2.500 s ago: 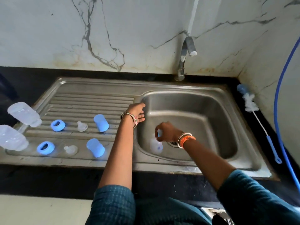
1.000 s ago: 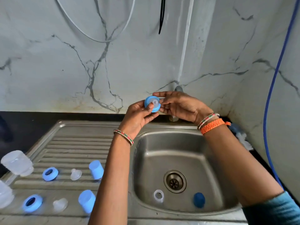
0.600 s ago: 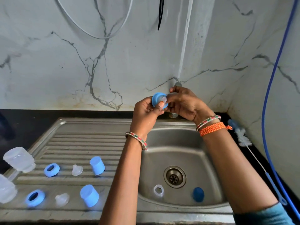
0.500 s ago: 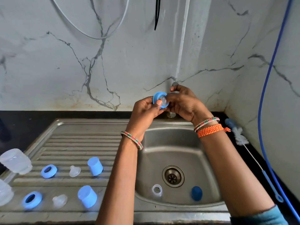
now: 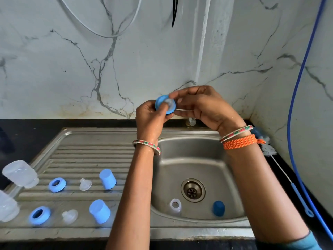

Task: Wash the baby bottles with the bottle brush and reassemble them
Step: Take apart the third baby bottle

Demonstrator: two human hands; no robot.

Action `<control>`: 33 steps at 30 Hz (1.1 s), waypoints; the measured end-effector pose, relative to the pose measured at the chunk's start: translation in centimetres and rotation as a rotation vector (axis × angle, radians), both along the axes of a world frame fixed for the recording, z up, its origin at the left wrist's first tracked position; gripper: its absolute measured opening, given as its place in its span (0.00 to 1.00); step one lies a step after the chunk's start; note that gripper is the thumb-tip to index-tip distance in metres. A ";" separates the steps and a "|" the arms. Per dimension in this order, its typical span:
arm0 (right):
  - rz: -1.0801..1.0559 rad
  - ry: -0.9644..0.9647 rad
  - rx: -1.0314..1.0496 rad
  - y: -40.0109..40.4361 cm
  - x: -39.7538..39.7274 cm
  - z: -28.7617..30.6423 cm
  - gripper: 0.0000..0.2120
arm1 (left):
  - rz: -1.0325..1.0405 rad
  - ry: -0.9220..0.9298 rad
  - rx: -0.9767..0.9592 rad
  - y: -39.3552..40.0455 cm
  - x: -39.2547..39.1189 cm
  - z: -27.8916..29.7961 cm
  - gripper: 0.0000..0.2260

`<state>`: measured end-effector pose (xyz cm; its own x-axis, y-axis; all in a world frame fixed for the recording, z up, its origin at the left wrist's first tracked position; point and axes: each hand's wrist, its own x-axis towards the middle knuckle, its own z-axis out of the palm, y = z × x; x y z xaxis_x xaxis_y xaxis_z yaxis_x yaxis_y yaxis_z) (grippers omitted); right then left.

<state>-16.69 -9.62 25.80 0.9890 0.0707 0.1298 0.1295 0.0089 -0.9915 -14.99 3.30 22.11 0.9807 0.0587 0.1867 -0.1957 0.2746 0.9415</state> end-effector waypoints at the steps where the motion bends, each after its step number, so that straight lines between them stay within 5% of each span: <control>1: 0.011 -0.024 -0.030 0.2 -0.2 0.0 0.09 | 0.005 0.009 -0.026 0.2 0.1 0.0 0.05; 11: -0.038 -0.059 -0.015 1.1 0.2 0.1 0.05 | 0.003 -0.090 0.129 0.9 -0.4 0.3 0.05; 15: -0.029 -0.051 0.003 0.7 0.1 0.1 0.11 | -0.174 -0.067 0.109 1.8 -0.7 0.8 0.03; 19: -0.092 -0.037 0.013 0.2 0.1 0.3 0.11 | -0.444 -0.009 0.031 2.8 -0.7 0.9 0.10; 33: -0.073 -0.104 -0.298 0.6 -0.1 0.8 0.11 | -0.291 -0.119 0.097 3.4 -0.6 0.1 0.15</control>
